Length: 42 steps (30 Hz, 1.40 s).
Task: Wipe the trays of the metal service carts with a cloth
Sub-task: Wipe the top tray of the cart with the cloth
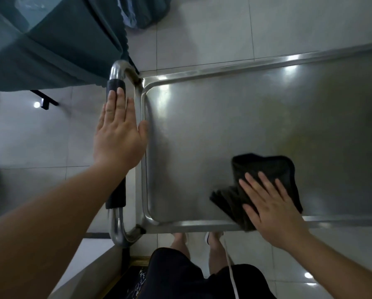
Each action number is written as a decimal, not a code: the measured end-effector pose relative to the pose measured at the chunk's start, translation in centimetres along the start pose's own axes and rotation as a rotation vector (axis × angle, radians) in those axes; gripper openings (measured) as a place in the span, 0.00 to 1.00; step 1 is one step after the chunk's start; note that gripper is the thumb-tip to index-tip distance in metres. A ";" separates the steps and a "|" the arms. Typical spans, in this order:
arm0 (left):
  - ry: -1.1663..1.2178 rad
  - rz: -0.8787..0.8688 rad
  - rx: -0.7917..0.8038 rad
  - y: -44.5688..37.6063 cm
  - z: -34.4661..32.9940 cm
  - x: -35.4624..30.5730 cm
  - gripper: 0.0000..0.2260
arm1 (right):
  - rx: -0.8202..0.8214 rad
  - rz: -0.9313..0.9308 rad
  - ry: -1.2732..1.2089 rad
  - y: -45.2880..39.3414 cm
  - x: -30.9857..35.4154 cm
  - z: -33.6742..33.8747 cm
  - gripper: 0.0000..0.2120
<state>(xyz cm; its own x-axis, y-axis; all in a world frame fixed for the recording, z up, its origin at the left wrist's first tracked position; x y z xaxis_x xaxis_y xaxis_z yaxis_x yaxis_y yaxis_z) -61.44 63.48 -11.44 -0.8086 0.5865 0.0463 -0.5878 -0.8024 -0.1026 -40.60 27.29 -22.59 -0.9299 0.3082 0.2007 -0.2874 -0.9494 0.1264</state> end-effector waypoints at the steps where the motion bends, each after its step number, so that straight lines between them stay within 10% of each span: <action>1: -0.002 0.000 -0.003 0.1 0.0 0.0 0.33 | 0.004 0.005 0.002 1.8 -0.2 -0.1 0.31; 20: -0.076 -0.012 -0.042 -0.1 -0.5 0.2 0.34 | 0.078 -0.158 -0.018 -30.7 -10.5 6.2 0.31; 35: -0.053 -0.028 -0.022 0.2 -0.3 0.3 0.35 | 0.081 -0.032 0.001 5.4 -7.5 2.8 0.30; 42: -0.033 -0.030 -0.030 0.2 -0.4 0.3 0.36 | 0.072 0.046 -0.012 -1.3 -10.7 4.0 0.30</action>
<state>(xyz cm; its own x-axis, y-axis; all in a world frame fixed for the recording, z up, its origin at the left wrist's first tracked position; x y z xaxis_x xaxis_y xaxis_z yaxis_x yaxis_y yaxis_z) -61.79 63.49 -11.83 -0.7915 0.6056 0.0823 -0.6110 -0.7809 -0.1299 -29.38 25.44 -21.05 -0.9389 0.2651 0.2194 -0.2265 -0.9561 0.1859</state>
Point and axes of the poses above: each hand's wrist, its own y-axis away from the middle knuckle, its own z-axis out of the back of the hand, x = y × z, the point moved 2 cm from there along -y, towards the middle knuckle, and after that the axes turned 13 degrees about -x, right-handed, at the moved point
